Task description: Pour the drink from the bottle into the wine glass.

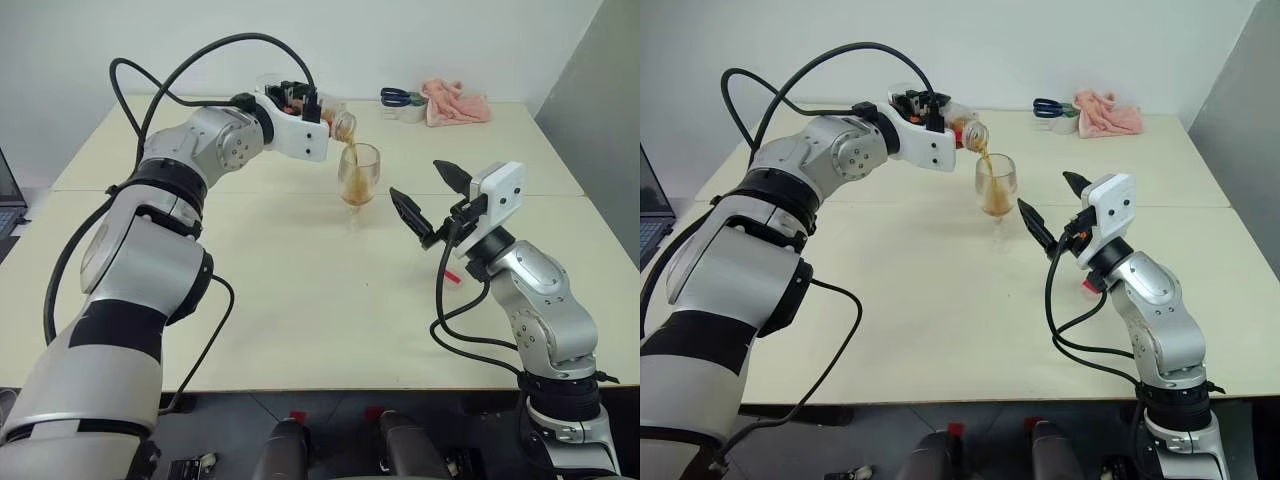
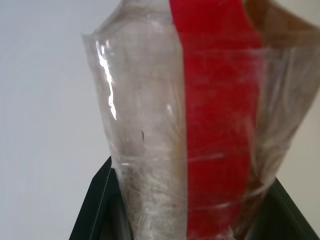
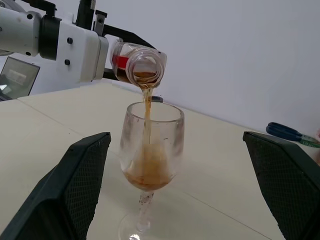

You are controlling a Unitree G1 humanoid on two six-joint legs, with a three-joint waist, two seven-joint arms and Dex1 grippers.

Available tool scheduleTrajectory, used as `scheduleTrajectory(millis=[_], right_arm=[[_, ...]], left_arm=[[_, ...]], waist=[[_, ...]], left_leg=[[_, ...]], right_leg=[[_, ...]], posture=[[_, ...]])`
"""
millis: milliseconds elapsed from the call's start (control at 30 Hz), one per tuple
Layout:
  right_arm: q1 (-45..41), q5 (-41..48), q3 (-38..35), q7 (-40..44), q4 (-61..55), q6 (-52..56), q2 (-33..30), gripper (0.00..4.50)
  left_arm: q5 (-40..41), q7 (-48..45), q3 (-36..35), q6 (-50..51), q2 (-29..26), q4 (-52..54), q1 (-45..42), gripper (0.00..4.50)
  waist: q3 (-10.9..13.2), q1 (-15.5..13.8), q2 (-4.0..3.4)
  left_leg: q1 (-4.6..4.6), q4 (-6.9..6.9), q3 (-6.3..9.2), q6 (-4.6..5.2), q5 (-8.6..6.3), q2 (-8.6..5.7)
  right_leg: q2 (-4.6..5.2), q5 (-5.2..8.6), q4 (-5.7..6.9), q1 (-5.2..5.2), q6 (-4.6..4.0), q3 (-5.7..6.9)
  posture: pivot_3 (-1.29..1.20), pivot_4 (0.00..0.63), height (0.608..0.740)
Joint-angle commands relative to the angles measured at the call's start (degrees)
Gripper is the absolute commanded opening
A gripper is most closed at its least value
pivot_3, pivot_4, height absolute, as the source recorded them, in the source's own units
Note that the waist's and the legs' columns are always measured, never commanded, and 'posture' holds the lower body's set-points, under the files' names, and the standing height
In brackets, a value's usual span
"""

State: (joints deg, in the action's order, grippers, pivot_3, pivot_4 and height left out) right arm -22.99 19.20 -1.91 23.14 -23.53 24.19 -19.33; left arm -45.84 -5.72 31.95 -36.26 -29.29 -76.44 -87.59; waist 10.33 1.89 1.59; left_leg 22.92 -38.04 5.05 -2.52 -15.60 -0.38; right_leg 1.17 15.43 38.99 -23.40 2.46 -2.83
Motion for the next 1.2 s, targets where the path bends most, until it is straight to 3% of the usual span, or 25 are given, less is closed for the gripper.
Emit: scheduleTrajectory(millis=[33,867,1200], right_arm=[[0.1,0.2,-0.8,-0.2,-1.6,-1.6,0.2,4.5],[0.2,0.1,-0.9,-0.3,-1.5,-1.7,0.4,4.5],[0.1,0.1,-1.0,-0.2,-1.3,-1.5,0.2,4.5]], left_arm=[[-0.4,1.5,0.3,0.5,-1.4,0.6,-3.0,1.75],[-3.5,3.1,1.6,1.4,-1.6,0.3,-3.9,1.75],[7.5,-7.5,-7.1,2.8,1.1,0.1,-1.1,1.75]], waist=[[0.0,0.0,0.0],[0.0,0.0,0.0],[0.0,0.0,0.0]], left_leg=[[0.0,0.0,0.0,0.0,0.0,0.0],[0.0,-0.01,0.0,0.0,0.0,0.0],[0.0,-0.03,0.0,0.0,0.0,-0.01]], right_leg=[[0.0,0.0,0.0,0.0,0.0,0.0],[0.0,0.0,0.02,0.0,0.0,0.0],[0.01,0.0,0.02,0.0,0.0,0.02]], posture=[[0.0,0.15,0.74],[0.0,0.15,0.74],[0.0,0.15,0.74]])
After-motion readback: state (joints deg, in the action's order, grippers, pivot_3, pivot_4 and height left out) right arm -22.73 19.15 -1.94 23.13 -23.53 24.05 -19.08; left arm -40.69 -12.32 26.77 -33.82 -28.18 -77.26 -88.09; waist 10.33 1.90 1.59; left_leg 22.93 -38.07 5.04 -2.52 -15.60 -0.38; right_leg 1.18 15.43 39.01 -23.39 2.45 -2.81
